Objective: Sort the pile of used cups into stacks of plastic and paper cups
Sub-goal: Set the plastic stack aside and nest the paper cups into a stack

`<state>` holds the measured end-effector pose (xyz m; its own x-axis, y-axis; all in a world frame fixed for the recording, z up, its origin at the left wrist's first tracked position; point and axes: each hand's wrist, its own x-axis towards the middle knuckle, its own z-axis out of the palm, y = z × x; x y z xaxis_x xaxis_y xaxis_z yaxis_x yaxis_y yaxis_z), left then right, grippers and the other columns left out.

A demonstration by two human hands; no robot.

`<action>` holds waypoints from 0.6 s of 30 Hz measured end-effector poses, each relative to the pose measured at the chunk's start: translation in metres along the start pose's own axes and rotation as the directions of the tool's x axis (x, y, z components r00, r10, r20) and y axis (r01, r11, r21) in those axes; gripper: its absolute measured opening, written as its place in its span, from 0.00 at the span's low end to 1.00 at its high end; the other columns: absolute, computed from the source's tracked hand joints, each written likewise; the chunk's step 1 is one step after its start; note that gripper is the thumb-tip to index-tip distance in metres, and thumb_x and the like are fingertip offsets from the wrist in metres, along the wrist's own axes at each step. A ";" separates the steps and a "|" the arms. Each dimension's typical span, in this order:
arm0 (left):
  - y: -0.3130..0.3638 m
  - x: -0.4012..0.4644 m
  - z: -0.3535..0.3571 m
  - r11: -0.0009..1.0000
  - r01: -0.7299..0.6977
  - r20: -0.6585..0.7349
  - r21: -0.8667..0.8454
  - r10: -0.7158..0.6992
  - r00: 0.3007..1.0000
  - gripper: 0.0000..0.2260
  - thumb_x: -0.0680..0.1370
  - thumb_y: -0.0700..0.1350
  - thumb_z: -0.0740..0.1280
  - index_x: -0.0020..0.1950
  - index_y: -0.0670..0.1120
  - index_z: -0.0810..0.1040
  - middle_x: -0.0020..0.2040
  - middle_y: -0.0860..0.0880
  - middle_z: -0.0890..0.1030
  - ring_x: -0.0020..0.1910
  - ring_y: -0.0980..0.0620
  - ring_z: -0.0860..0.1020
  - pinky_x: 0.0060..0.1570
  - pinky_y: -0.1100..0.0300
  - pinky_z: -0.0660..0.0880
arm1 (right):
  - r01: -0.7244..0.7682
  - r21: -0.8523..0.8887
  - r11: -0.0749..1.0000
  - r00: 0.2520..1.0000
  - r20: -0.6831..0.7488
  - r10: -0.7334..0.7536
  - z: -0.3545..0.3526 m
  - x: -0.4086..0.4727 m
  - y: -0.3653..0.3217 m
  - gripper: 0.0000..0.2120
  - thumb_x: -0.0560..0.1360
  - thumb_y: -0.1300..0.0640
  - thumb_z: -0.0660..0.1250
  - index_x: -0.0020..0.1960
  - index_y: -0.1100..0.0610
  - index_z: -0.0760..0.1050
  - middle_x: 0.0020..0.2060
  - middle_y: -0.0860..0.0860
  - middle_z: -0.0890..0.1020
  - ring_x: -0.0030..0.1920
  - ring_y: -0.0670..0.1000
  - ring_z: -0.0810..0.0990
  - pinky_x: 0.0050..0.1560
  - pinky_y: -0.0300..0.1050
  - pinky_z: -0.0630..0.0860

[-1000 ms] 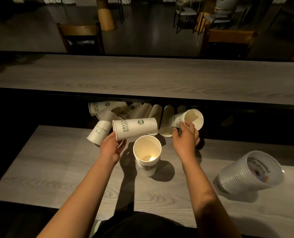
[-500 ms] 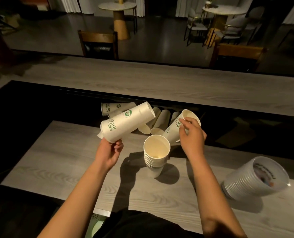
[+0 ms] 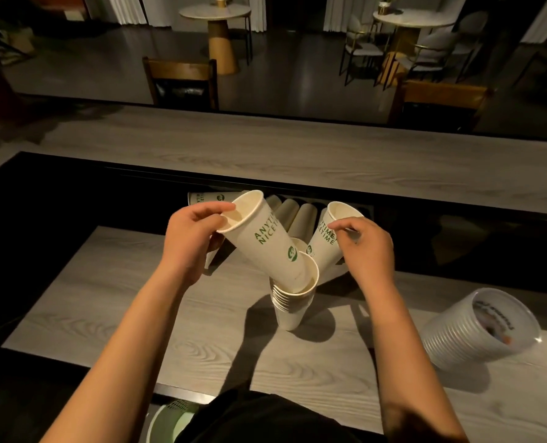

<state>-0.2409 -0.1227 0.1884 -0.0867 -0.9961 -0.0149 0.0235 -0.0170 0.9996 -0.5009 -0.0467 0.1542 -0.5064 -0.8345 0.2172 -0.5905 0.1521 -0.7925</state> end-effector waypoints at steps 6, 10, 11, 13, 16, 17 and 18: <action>0.001 -0.008 0.038 0.936 -0.162 0.080 0.314 0.144 0.986 0.15 0.73 0.36 0.69 0.46 0.57 0.84 0.44 0.57 0.84 0.37 0.60 0.82 0.31 0.67 0.76 | 0.000 0.029 1.000 1.000 -0.002 0.000 -0.020 0.002 -0.013 0.10 0.74 0.57 0.73 0.40 0.43 0.81 0.41 0.33 0.81 0.50 0.39 0.80 0.61 0.59 0.77; -0.027 -0.013 0.056 0.871 -0.202 0.122 0.448 0.164 0.979 0.13 0.74 0.40 0.71 0.48 0.59 0.78 0.45 0.63 0.81 0.41 0.59 0.80 0.39 0.63 0.79 | 0.039 0.080 0.996 0.998 -0.043 -0.036 -0.034 0.002 -0.025 0.10 0.72 0.60 0.74 0.38 0.45 0.82 0.39 0.34 0.82 0.48 0.32 0.78 0.46 0.41 0.79; -0.037 -0.014 0.059 0.865 -0.193 0.102 0.463 0.164 0.981 0.12 0.74 0.40 0.71 0.46 0.59 0.78 0.43 0.60 0.82 0.40 0.59 0.79 0.38 0.62 0.78 | 0.051 0.084 0.995 0.997 -0.056 -0.046 -0.038 0.003 -0.028 0.10 0.72 0.60 0.74 0.38 0.45 0.82 0.39 0.35 0.83 0.48 0.32 0.79 0.44 0.37 0.76; -0.055 -0.018 0.065 0.851 -0.179 0.067 0.494 0.168 0.983 0.11 0.75 0.41 0.71 0.43 0.58 0.77 0.40 0.56 0.81 0.38 0.59 0.78 0.37 0.63 0.75 | 0.076 0.085 0.993 0.994 -0.088 -0.069 -0.046 0.003 -0.037 0.11 0.71 0.59 0.75 0.37 0.45 0.81 0.38 0.36 0.83 0.47 0.34 0.79 0.41 0.33 0.72; -0.077 -0.025 0.074 0.827 -0.154 0.030 0.541 0.164 0.986 0.11 0.75 0.42 0.71 0.42 0.59 0.76 0.38 0.57 0.79 0.36 0.58 0.76 0.36 0.64 0.71 | 0.126 0.114 0.985 0.983 -0.149 -0.109 -0.058 0.000 -0.051 0.11 0.71 0.59 0.77 0.37 0.45 0.80 0.37 0.35 0.83 0.45 0.35 0.80 0.40 0.30 0.72; -0.082 -0.027 0.076 0.833 -0.135 0.013 0.537 0.152 0.988 0.09 0.75 0.43 0.71 0.42 0.58 0.77 0.37 0.57 0.79 0.35 0.59 0.76 0.35 0.64 0.71 | 0.141 0.129 0.982 0.977 -0.176 -0.117 -0.062 -0.002 -0.057 0.10 0.71 0.58 0.77 0.37 0.46 0.80 0.37 0.35 0.83 0.44 0.36 0.81 0.39 0.28 0.73; -0.085 -0.028 0.078 0.845 -0.114 -0.004 0.522 0.136 0.991 0.08 0.75 0.44 0.71 0.43 0.57 0.78 0.37 0.58 0.79 0.35 0.59 0.76 0.34 0.64 0.72 | 0.156 0.146 0.977 0.970 -0.209 -0.124 -0.066 -0.003 -0.062 0.09 0.71 0.58 0.78 0.38 0.47 0.80 0.37 0.36 0.83 0.44 0.36 0.81 0.40 0.28 0.74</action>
<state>-0.3182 -0.0870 0.1056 -0.0783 -0.9895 0.1211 -0.4905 0.1440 0.8595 -0.5038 -0.0185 0.2399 -0.5494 -0.7178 0.4277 -0.5642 -0.0589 -0.8235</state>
